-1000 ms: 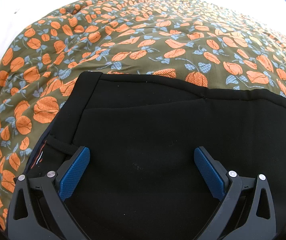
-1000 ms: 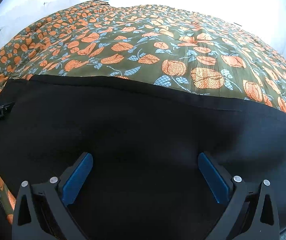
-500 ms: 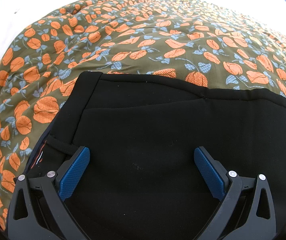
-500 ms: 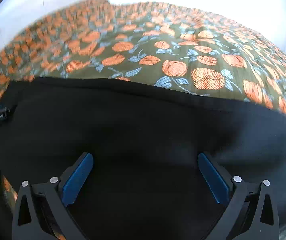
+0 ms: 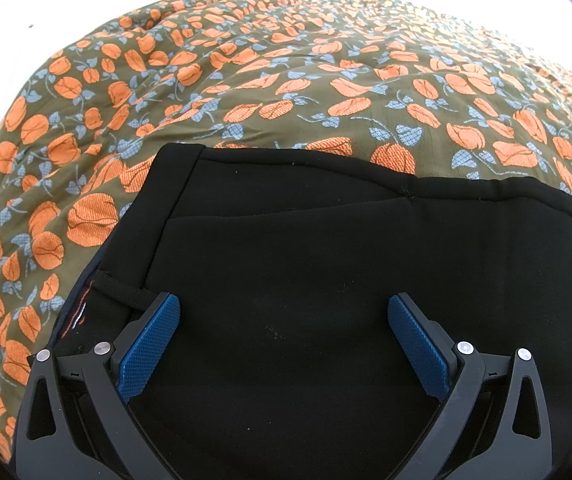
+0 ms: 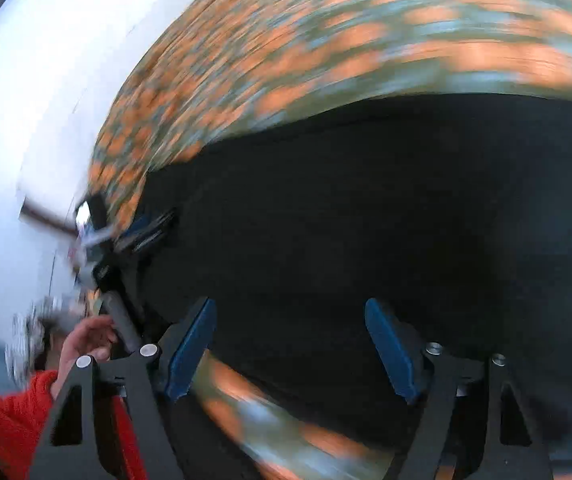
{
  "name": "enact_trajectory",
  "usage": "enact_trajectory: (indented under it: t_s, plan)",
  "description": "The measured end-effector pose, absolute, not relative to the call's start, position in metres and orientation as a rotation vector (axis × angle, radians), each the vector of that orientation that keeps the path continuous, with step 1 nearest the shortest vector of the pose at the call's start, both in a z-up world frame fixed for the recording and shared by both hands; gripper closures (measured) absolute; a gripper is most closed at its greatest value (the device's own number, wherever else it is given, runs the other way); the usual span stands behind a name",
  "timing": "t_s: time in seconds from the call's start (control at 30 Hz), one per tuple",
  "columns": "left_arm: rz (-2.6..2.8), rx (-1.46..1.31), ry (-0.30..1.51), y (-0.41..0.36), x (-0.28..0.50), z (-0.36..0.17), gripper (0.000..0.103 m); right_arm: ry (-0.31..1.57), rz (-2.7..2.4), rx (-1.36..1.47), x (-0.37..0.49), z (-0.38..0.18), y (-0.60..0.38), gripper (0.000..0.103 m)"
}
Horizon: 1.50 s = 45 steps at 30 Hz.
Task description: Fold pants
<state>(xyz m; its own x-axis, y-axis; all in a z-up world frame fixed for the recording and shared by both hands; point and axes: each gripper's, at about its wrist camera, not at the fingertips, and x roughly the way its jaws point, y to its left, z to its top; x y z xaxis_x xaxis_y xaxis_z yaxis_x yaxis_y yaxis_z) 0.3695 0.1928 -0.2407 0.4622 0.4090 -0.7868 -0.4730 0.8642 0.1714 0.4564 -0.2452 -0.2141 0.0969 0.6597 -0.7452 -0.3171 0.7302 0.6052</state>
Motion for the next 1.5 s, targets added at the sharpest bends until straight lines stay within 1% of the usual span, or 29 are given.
enact_trajectory:
  t_s: [0.2,0.27,0.3,0.33,0.37,0.43,0.5,0.53,0.57,0.63,0.7,0.77,0.83,0.9,0.97,1.03,1.1,1.13,1.17,1.23,1.27,1.3,1.33,1.37,1.43,1.5]
  plan:
    - [0.542,-0.078,0.944,0.193,0.369,-0.241,0.000,1.190,0.216,0.369,0.467,-0.195,-0.469,0.026]
    - [0.538,-0.084,0.943,0.193,0.369,-0.240,0.000,1.173,0.069,0.383,0.459,-0.190,-0.519,0.027]
    - [0.537,-0.086,0.944,0.194,0.369,-0.240,0.000,1.171,0.032,0.387,0.455,-0.189,-0.530,0.024]
    - [0.536,-0.088,0.943,0.194,0.370,-0.240,0.000,1.189,-0.092,0.343,0.446,-0.186,-0.544,0.017]
    - [0.535,-0.091,0.943,0.194,0.370,-0.240,0.000,1.190,-0.124,0.333,0.441,-0.183,-0.548,0.016]
    - [0.515,-0.127,0.951,0.198,0.370,-0.239,0.000,1.115,-0.082,0.406,0.411,-0.165,-0.545,0.017]
    - [0.457,-0.143,1.015,0.202,0.372,-0.234,0.001,1.057,0.016,0.475,0.379,-0.147,-0.525,0.017]
    - [0.422,-0.151,1.070,0.203,0.371,-0.226,0.002,1.042,0.072,0.498,0.365,-0.140,-0.512,0.017]
    - [0.402,-0.172,1.085,0.201,0.365,-0.217,0.002,1.037,0.128,0.515,0.349,-0.136,-0.497,0.016]
    - [0.296,-0.229,1.011,0.184,0.331,-0.179,0.002,1.058,0.288,0.526,0.310,-0.126,-0.447,0.013]
    - [0.171,-0.222,0.927,0.153,0.294,-0.148,0.001,1.092,0.422,0.506,0.276,-0.127,-0.408,0.010]
    - [0.039,-0.224,0.903,0.119,0.267,-0.135,0.001,1.136,0.538,0.456,0.245,-0.135,-0.360,0.010]
    - [-0.122,-0.252,0.914,0.077,0.243,-0.137,0.001,1.180,0.590,0.408,0.224,-0.150,-0.321,0.010]
    - [-0.237,-0.246,0.956,0.034,0.231,-0.154,0.001,1.220,0.610,0.413,0.213,-0.166,-0.305,0.010]
    - [-0.263,-0.200,1.008,0.005,0.227,-0.174,0.001,1.246,0.555,0.387,0.211,-0.173,-0.309,0.010]
    - [-0.256,-0.140,1.072,-0.015,0.222,-0.202,0.001,1.242,0.445,0.326,0.211,-0.175,-0.345,0.010]
    - [-0.197,-0.058,1.116,-0.013,0.214,-0.220,0.001,1.242,0.279,0.309,0.211,-0.178,-0.394,0.010]
    - [-0.171,-0.014,1.114,-0.007,0.208,-0.222,0.001,1.230,0.156,0.346,0.207,-0.183,-0.437,0.010]
    - [-0.145,0.011,1.109,-0.001,0.204,-0.220,0.000,1.222,0.099,0.374,0.206,-0.183,-0.461,0.010]
    - [0.010,0.049,1.135,0.033,0.197,-0.219,0.000,1.186,-0.019,0.434,0.195,-0.185,-0.508,0.011]
    - [0.050,0.025,1.147,0.048,0.194,-0.219,0.000,1.174,-0.042,0.465,0.191,-0.184,-0.519,0.011]
    - [0.132,-0.041,1.168,0.077,0.190,-0.220,0.000,1.159,-0.045,0.515,0.186,-0.184,-0.523,0.010]
    - [0.184,-0.098,1.168,0.098,0.185,-0.220,0.000,1.151,-0.050,0.506,0.185,-0.184,-0.518,0.010]
    - [0.218,-0.131,1.161,0.111,0.181,-0.220,0.000,1.155,-0.053,0.469,0.185,-0.182,-0.510,0.008]
    - [0.302,-0.202,1.146,0.139,0.172,-0.218,0.000,1.190,-0.056,0.320,0.194,-0.187,-0.481,0.000]
    - [0.339,-0.245,1.117,0.148,0.168,-0.208,0.001,1.219,-0.086,0.212,0.201,-0.195,-0.465,0.000]
